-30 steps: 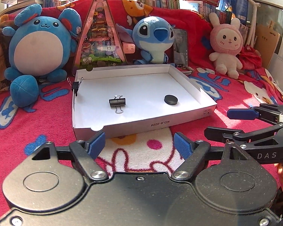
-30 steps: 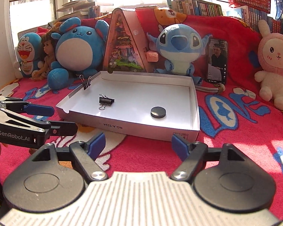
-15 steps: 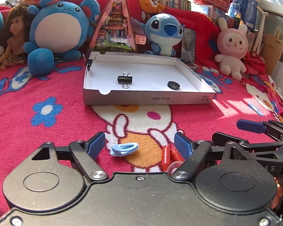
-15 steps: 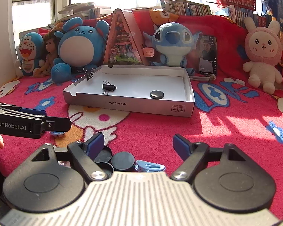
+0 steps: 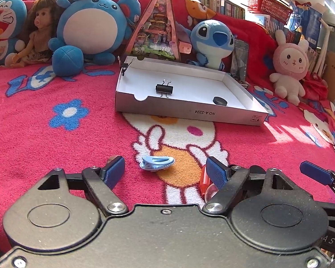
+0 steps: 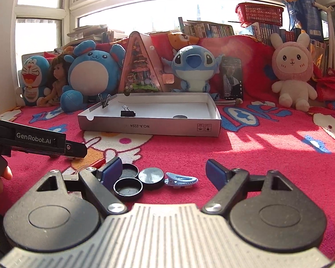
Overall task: Organize rigid objects
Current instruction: 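Lower the left gripper onto the blue hair clip while the right gripper grasps a black cap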
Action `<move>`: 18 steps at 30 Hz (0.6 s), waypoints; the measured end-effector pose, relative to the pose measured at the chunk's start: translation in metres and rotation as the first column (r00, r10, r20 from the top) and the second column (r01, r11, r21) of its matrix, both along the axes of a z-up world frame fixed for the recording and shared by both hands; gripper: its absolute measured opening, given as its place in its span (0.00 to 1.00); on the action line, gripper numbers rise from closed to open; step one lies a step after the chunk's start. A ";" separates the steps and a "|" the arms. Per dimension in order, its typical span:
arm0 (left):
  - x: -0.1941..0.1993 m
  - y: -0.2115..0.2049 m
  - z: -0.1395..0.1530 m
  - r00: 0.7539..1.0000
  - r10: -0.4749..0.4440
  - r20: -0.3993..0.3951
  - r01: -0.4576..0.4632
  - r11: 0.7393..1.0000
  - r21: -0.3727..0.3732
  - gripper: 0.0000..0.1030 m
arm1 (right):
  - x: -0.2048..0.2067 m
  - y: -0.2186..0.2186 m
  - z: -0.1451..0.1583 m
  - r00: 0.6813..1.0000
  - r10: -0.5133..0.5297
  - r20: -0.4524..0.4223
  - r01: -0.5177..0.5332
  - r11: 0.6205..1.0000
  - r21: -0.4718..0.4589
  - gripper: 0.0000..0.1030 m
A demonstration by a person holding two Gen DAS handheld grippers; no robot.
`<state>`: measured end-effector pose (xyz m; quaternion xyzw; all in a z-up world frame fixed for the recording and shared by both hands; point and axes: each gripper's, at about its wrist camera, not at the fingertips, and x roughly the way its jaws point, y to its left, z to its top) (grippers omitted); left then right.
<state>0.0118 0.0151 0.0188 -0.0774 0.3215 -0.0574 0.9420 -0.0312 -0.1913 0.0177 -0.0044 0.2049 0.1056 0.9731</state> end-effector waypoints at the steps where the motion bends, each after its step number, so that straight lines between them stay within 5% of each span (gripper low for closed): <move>1: 0.001 -0.001 -0.001 1.000 0.002 -0.001 -0.002 1.000 0.004 0.76 | -0.003 0.003 -0.001 1.000 0.005 0.006 -0.005 1.000 -0.010 0.86; 11: 0.010 -0.005 -0.008 1.000 -0.012 0.001 0.012 1.000 0.000 0.69 | -0.010 0.021 -0.012 0.998 0.056 -0.039 -0.057 0.998 -0.039 0.76; 18: 0.012 -0.008 -0.011 1.000 -0.028 0.010 0.028 0.999 0.015 0.52 | -0.009 0.031 -0.016 0.995 0.081 -0.064 -0.085 0.994 -0.062 0.62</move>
